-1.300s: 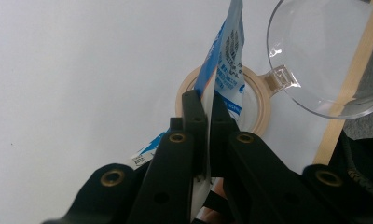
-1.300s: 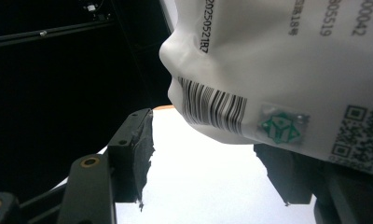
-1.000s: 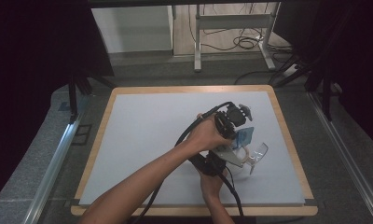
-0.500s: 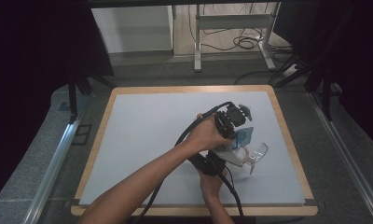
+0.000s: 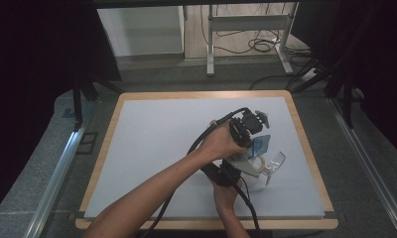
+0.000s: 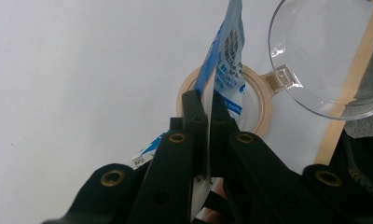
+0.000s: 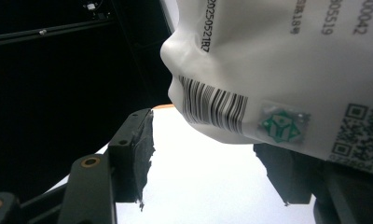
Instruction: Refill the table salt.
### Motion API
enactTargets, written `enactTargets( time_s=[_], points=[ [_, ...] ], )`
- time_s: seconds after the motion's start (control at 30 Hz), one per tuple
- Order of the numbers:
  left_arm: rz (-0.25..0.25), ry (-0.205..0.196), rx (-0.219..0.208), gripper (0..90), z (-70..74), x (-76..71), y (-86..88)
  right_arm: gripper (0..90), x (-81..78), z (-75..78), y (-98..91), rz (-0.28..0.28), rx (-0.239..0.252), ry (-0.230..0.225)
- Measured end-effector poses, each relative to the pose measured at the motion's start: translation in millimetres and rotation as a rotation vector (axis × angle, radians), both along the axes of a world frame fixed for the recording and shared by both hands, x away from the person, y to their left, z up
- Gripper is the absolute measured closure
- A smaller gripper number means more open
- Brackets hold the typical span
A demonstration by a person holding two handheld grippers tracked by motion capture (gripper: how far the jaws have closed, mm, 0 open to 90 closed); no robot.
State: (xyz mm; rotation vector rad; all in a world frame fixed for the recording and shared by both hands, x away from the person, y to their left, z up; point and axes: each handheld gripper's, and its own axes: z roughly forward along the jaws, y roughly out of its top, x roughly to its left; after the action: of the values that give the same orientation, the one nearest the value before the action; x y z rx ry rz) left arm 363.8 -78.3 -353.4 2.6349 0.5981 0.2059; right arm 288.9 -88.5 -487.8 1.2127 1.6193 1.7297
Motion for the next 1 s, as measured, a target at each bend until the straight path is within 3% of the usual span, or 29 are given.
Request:
enactTargets(
  time_s=[1.0],
  points=[
    [0.004, -0.009, 0.007, 90.0, 5.6, 0.9, 1.8, 44.1, 1.6, 1.5, 1.0, -0.013, 0.000, -0.005]
  ],
)
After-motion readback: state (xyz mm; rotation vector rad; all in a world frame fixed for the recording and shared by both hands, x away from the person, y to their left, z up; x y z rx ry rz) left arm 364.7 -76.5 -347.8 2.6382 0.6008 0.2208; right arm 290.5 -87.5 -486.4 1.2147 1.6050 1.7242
